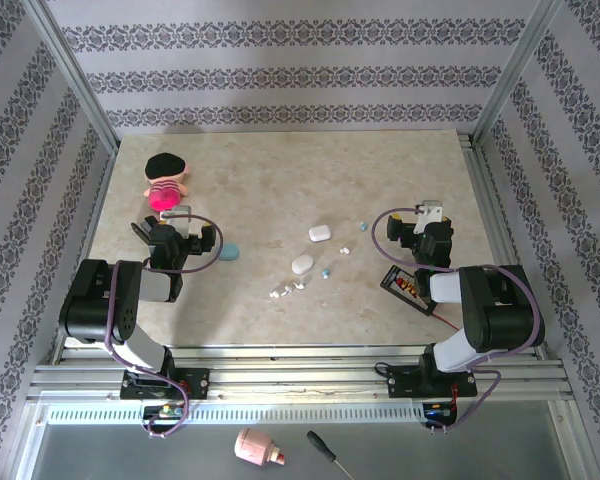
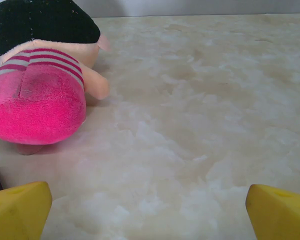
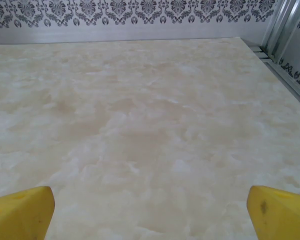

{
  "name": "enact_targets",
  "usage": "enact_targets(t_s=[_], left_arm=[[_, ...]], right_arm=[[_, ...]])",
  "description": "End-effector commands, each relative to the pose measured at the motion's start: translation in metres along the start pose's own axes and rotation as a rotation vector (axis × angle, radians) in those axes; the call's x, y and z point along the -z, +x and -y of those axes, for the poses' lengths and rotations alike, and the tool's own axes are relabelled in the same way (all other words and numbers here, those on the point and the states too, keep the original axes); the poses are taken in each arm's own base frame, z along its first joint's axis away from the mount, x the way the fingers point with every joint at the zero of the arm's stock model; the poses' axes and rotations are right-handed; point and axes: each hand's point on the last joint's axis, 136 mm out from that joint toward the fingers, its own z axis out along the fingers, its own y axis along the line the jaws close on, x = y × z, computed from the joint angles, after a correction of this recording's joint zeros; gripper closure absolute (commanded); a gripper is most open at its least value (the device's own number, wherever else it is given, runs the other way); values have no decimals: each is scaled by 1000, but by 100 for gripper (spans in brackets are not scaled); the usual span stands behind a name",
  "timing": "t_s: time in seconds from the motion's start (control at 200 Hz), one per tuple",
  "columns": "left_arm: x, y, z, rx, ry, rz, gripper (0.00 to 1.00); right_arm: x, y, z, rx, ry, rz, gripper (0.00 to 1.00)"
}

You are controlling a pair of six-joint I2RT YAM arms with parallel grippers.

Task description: Insert wireless bluetooth earbuds into charging case

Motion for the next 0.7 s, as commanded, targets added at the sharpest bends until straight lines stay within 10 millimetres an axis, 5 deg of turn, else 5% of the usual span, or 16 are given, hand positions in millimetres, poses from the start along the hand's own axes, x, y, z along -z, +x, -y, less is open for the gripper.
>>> enact_targets(t_s=[0.0, 0.695], left_arm=[[-1, -6, -1, -4, 4, 13, 1], [-1, -6, -2, -4, 3, 14, 1]], right_arm=[[-2, -7, -8, 14, -33, 23, 2], [-2, -7, -9, 14, -37, 26, 2]])
